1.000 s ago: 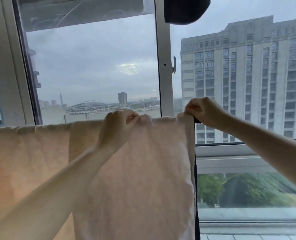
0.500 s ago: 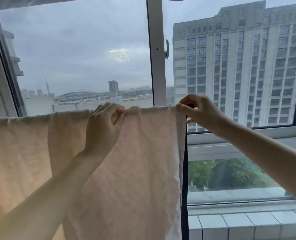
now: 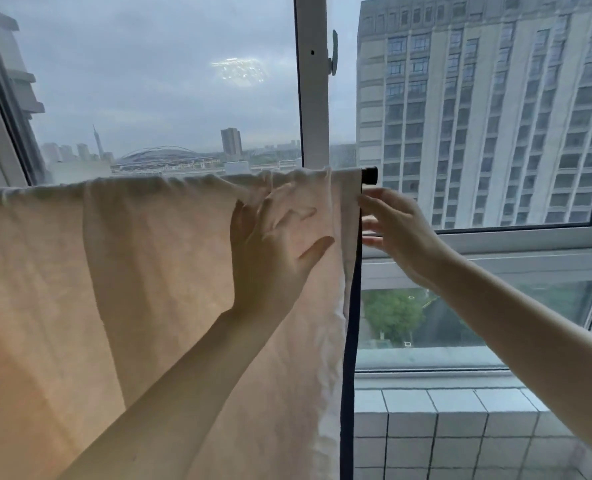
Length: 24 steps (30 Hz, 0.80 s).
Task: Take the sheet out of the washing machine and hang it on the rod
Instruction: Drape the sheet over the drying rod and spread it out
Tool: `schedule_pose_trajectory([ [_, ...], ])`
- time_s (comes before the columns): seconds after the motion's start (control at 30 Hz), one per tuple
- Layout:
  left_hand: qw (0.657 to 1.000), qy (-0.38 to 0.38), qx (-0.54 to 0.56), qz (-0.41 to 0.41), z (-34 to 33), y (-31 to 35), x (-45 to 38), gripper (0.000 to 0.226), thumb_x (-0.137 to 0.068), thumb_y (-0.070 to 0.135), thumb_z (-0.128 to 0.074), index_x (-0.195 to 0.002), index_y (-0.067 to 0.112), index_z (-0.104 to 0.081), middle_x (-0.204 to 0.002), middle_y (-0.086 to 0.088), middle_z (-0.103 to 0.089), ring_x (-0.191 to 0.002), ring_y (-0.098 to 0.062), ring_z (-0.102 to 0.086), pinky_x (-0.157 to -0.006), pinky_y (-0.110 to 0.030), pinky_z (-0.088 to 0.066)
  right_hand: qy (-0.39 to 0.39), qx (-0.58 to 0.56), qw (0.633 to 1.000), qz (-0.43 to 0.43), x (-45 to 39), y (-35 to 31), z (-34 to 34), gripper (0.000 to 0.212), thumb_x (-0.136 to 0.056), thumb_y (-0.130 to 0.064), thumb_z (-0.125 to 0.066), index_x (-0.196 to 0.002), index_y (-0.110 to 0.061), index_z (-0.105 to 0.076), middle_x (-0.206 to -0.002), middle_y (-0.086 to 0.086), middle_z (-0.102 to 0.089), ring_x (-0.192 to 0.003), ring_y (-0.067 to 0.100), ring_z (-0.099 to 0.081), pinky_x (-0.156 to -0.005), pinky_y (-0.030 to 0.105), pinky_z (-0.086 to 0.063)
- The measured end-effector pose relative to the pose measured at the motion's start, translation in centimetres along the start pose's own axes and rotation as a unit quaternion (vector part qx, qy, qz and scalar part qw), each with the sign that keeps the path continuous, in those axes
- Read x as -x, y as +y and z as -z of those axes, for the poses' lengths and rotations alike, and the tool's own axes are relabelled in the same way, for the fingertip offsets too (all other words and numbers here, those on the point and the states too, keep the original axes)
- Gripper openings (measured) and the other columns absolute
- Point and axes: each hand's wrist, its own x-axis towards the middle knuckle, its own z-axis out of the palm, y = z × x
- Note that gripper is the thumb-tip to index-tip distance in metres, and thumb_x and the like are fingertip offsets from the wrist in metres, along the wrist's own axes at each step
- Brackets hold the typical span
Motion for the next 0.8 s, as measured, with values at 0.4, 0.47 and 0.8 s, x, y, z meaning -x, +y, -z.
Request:
schedule_pose_trajectory([
  [0.4, 0.961, -0.042, -0.157, 0.224, -6.2, 9.0, 5.1, 0.056, -0.072, 0.027, -0.072, -0.121, 0.018, -0.044, -0.111, 0.000, -0.055, -0.097, -0.023, -0.055, -0.079, -0.039, -0.033, -0.119, 0.125, 0.984, 0.047, 1.0, 5.8, 3.0, 0.010, -0.087, -0.005, -0.062, -0.091, -0.015, -0.063, -0.094, 0.007, -0.069, -0.084, 0.019, -0.066, -0.079, 0.038, -0.057],
  [0.47, 0.956, -0.036, -0.136, 0.258, -6.5, 9.3, 5.8, 0.047, -0.076, 0.021, -0.066, -0.117, 0.015, -0.044, -0.104, 0.000, -0.057, -0.085, -0.023, -0.058, -0.074, -0.038, -0.037, -0.137, 0.147, 0.978, 0.051, 0.9, 6.8, 3.1, 0.009, -0.087, -0.008, -0.062, -0.093, -0.015, -0.063, -0.097, 0.006, -0.069, -0.089, 0.018, -0.066, -0.084, 0.040, -0.056],
  [0.8, 0.929, -0.014, -0.043, 0.367, -6.7, 8.6, 8.8, 0.026, -0.080, -0.003, -0.039, -0.060, 0.010, -0.027, -0.053, -0.006, -0.031, -0.052, -0.019, -0.023, -0.049, -0.033, -0.020, -0.183, 0.148, 0.971, 0.032, 1.7, 10.1, 3.6, 0.018, -0.086, -0.012, -0.065, -0.097, -0.016, -0.051, -0.093, 0.005, -0.065, -0.082, 0.017, -0.064, -0.068, 0.027, -0.052],
])
